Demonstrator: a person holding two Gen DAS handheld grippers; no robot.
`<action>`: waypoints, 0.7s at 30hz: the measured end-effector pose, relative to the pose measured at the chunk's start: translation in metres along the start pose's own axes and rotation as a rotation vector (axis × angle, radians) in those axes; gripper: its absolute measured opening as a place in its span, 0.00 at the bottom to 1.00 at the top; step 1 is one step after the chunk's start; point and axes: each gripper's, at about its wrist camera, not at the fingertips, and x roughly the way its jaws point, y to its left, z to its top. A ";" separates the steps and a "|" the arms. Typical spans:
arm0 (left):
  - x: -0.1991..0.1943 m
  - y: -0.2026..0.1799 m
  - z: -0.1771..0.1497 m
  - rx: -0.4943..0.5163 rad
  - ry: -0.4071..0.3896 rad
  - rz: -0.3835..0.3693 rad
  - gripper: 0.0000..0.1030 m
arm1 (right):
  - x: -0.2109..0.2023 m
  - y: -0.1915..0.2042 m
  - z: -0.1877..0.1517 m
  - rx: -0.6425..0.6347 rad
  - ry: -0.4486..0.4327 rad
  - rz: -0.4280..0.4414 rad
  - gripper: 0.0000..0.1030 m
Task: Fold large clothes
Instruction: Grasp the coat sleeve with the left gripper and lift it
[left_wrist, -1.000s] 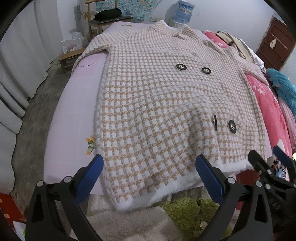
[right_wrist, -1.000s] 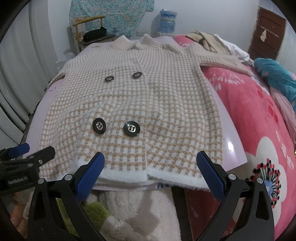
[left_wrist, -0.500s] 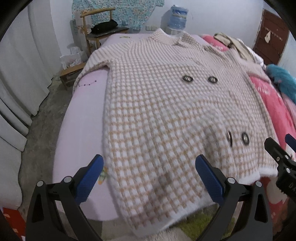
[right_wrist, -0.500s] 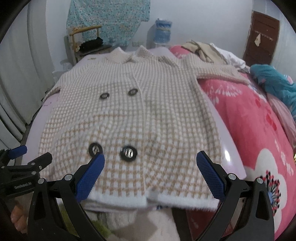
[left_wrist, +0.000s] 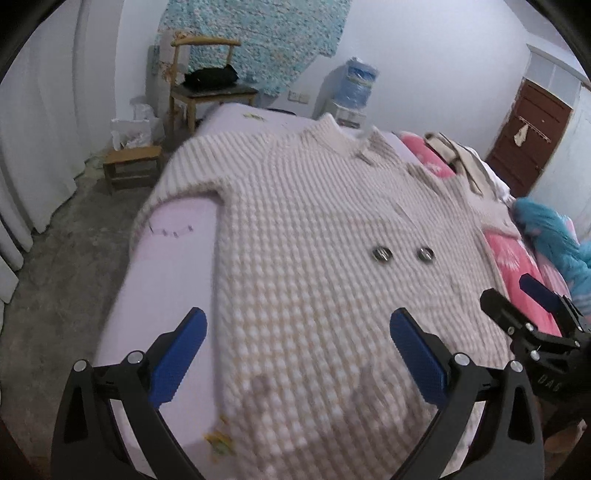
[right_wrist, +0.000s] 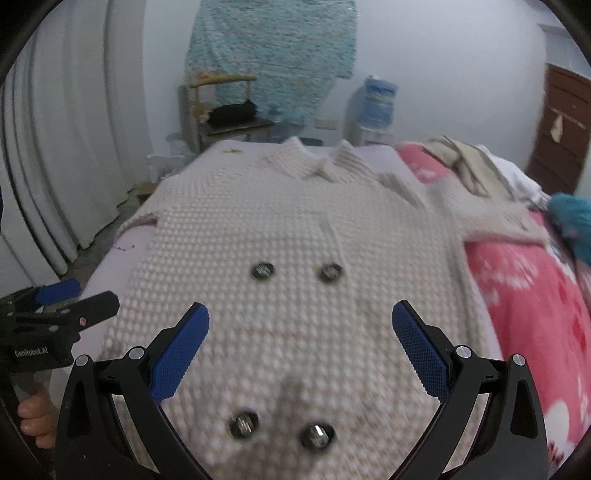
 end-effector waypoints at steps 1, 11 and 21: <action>0.001 0.005 0.004 -0.006 -0.016 0.001 0.95 | 0.005 0.004 0.005 -0.004 0.001 0.012 0.92; 0.029 0.145 0.061 -0.382 -0.010 0.052 0.95 | 0.053 0.030 0.025 -0.035 0.050 0.135 0.92; 0.134 0.287 0.009 -1.172 0.186 -0.359 0.84 | 0.079 0.042 0.021 -0.047 0.117 0.116 0.92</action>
